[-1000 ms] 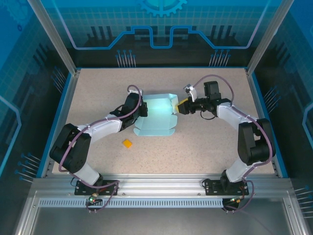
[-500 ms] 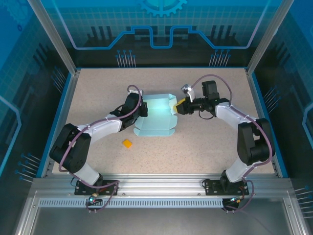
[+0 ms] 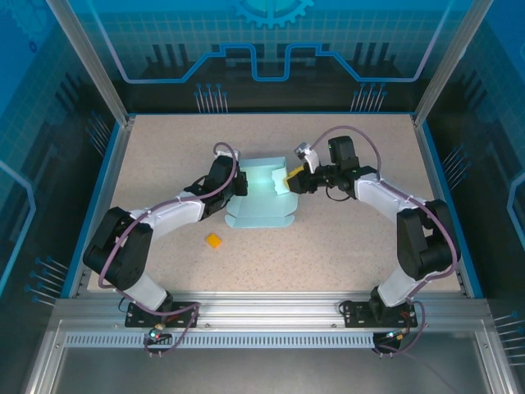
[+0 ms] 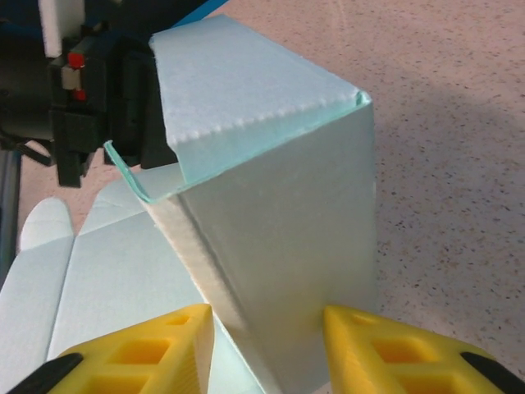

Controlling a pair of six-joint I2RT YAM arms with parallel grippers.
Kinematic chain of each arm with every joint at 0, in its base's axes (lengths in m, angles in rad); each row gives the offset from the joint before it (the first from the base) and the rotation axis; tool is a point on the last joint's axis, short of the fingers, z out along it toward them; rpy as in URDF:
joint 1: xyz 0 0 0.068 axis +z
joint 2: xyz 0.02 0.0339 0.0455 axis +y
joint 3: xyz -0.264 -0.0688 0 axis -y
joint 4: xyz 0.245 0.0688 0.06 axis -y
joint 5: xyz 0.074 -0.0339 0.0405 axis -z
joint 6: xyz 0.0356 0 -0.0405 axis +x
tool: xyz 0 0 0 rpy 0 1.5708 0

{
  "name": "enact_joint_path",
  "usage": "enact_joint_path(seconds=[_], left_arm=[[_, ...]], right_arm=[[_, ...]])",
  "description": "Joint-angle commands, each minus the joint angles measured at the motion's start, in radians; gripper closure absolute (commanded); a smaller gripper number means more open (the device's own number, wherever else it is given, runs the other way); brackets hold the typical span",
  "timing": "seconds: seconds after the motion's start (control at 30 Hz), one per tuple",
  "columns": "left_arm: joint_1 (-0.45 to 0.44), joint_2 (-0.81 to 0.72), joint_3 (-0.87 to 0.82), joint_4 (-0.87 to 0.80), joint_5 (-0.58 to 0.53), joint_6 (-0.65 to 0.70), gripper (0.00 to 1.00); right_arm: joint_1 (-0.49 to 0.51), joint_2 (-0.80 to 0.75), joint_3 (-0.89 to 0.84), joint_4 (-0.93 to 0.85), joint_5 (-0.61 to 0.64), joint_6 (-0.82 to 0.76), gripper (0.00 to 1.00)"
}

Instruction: Fold the paper box

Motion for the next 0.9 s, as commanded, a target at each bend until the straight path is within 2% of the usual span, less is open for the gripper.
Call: enact_joint_path(seconds=[0.0, 0.23, 0.57, 0.67, 0.87], left_arm=[[-0.005, -0.019, 0.004, 0.008, 0.048, -0.001, 1.0], [-0.006, -0.019, 0.006, 0.006, 0.05, -0.001, 1.0], [-0.005, -0.012, 0.007, 0.006, 0.056, -0.001, 1.0], [-0.005, -0.01, 0.007, 0.008, 0.061, -0.004, 1.0], [-0.006, -0.008, 0.007, 0.011, 0.067, -0.007, 1.0]], right_arm=[[0.052, -0.028, -0.012, 0.063, 0.136, 0.039, 0.56], [0.109, -0.03, -0.022, 0.098, 0.3, 0.076, 0.61], [0.186, -0.022, -0.017, 0.128, 0.448, 0.118, 0.61], [0.212, -0.017, -0.007, 0.121, 0.524, 0.132, 0.61], [0.27, 0.011, 0.04, 0.075, 0.758, 0.167, 0.66]])
